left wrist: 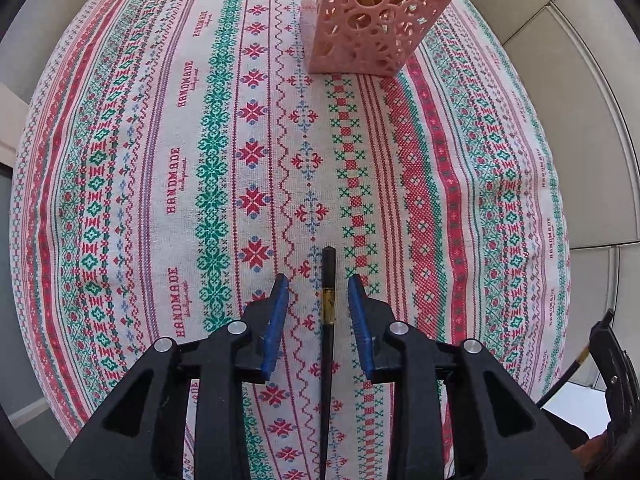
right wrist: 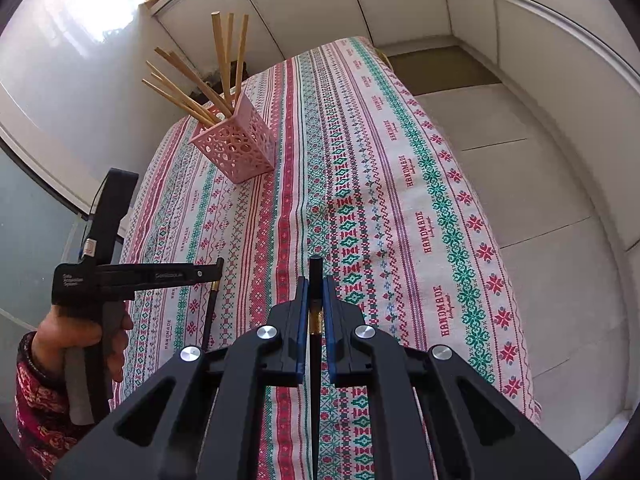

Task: Organize utensils
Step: 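Carry both black chopsticks upright over the pink basket, then lower both black chopsticks into the pink basket and open both tools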

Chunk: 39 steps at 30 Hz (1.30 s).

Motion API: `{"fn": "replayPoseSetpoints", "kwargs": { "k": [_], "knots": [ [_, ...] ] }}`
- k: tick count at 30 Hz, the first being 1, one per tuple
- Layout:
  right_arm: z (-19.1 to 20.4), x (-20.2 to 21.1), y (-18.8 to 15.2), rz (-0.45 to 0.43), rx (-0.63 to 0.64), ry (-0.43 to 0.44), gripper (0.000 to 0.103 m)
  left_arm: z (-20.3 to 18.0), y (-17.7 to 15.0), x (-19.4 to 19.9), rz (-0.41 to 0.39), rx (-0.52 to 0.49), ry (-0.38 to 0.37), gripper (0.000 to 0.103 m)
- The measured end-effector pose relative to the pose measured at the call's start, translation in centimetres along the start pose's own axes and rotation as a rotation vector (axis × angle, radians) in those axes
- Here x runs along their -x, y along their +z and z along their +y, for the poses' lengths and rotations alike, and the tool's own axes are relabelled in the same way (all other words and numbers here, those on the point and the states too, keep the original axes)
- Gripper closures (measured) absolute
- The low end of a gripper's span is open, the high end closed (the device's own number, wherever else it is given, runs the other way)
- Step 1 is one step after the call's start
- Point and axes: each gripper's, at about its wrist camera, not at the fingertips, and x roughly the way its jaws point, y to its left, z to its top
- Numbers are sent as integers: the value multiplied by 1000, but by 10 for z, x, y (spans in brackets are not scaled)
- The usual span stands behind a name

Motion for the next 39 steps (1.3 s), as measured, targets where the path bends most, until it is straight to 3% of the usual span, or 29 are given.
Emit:
{"fn": "replayPoseSetpoints", "kwargs": {
  "k": [2,5,10,14,18,22,25,34,39],
  "knots": [
    [2,5,2,-11,20,-6,96,-7,4,-1,-2,-35,33,73],
    [5,10,5,-20,35,-15,96,-19,2,-2,-2,-96,85,95],
    [0,10,8,-5,5,12,96,-20,-11,1,-53,-84,46,97],
    [2,24,11,-32,-10,48,96,-11,-37,48,-199,-88,-22,97],
    [16,48,18,-86,10,79,96,5,-63,126,-433,-78,-143,97],
    [38,74,30,-128,63,88,96,11,-81,182,-613,-63,-181,97],
    [53,92,43,-153,89,97,96,7,-84,211,-715,-65,-170,97],
    [97,133,97,-209,172,116,96,1,-50,275,-828,-115,-90,97],
    [117,150,132,-253,180,148,96,1,-29,294,-891,-103,-92,97]
  ]
}}
